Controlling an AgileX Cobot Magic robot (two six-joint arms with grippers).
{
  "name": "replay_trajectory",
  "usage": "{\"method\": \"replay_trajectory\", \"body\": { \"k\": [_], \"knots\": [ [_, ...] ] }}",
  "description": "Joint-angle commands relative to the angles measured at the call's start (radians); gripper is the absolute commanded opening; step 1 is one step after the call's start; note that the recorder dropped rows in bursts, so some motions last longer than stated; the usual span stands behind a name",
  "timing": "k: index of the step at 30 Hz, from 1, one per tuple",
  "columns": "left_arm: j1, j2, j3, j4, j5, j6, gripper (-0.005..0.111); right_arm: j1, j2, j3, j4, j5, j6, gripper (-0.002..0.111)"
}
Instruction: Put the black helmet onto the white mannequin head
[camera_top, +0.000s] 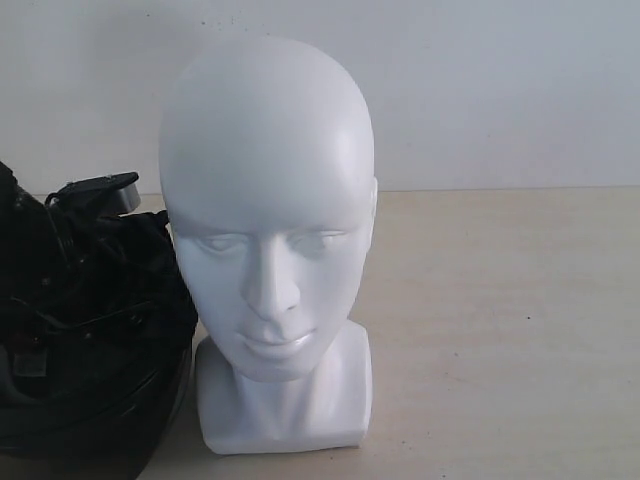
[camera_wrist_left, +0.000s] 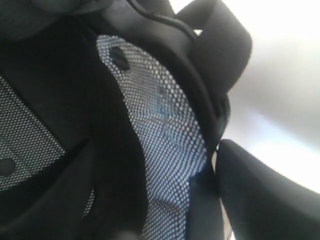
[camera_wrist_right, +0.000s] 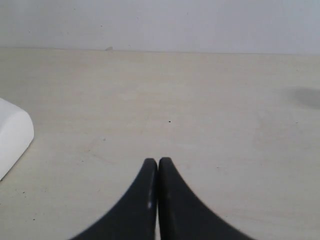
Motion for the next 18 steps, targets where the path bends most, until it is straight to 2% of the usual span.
{"method": "replay_trajectory", "body": {
  "k": [1, 6, 18],
  "knots": [
    [-0.005, 0.004, -0.009, 0.078, 0.01, -0.048, 0.065, -0.004, -0.008, -0.001, -0.002, -0.009, -0.004, 0.0],
    [-0.005, 0.0, -0.009, 0.138, 0.042, -0.061, 0.065, -0.004, -0.008, -0.001, -0.002, -0.009, -0.004, 0.0],
    [-0.004, -0.065, -0.009, 0.088, 0.026, -0.045, 0.065, -0.004, -0.008, -0.001, -0.002, -0.009, -0.004, 0.0]
  ]
}}
